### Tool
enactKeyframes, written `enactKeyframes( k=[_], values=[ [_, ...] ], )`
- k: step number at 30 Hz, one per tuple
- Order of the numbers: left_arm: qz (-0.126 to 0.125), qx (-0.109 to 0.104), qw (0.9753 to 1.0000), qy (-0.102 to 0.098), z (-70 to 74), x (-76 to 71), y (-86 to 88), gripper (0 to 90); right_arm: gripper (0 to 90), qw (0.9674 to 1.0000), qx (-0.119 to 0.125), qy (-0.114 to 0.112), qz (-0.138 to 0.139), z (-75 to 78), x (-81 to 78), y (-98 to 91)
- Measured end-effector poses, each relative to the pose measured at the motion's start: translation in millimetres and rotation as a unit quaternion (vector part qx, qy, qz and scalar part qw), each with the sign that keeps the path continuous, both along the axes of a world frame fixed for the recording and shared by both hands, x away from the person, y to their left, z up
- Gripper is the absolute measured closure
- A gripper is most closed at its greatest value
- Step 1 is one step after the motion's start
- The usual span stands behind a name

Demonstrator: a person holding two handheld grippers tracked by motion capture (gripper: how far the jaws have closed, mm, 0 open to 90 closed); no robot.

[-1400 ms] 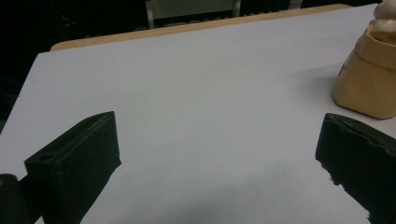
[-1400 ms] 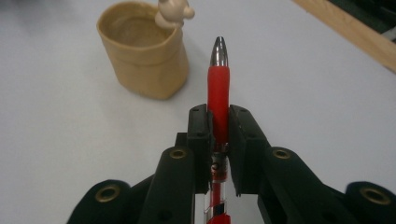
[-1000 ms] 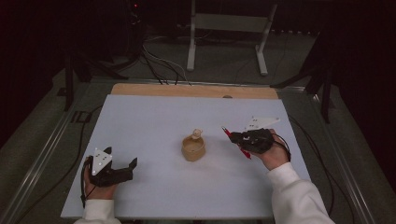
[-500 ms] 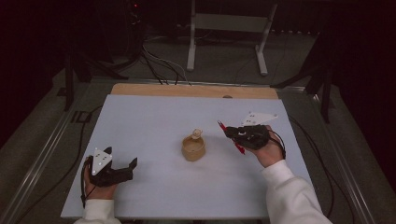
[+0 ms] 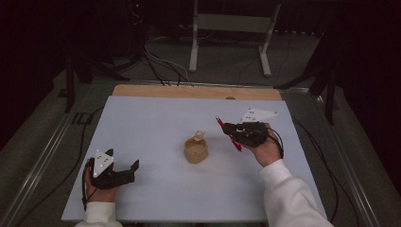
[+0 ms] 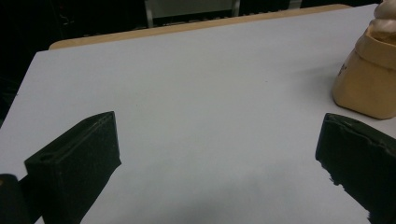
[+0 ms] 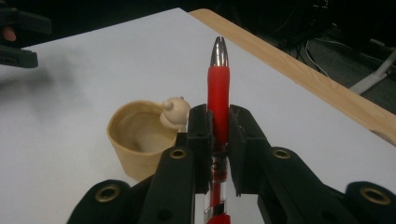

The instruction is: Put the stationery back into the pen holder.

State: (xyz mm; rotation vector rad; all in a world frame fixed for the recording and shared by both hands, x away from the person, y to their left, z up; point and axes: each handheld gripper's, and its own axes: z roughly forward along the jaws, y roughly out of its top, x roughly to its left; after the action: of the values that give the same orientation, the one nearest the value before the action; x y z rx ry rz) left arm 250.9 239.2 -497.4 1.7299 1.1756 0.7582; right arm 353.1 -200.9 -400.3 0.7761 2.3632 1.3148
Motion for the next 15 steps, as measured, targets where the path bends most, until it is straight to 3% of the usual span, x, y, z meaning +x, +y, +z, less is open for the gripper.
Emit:
enactKeyframes(
  k=[15],
  values=[
    [-0.001,0.001,1.0,0.0,-0.1,0.4,0.1,0.3,80.7,0.9998,0.018,-0.01,0.006,9.1,5.5,19.5]
  ],
)
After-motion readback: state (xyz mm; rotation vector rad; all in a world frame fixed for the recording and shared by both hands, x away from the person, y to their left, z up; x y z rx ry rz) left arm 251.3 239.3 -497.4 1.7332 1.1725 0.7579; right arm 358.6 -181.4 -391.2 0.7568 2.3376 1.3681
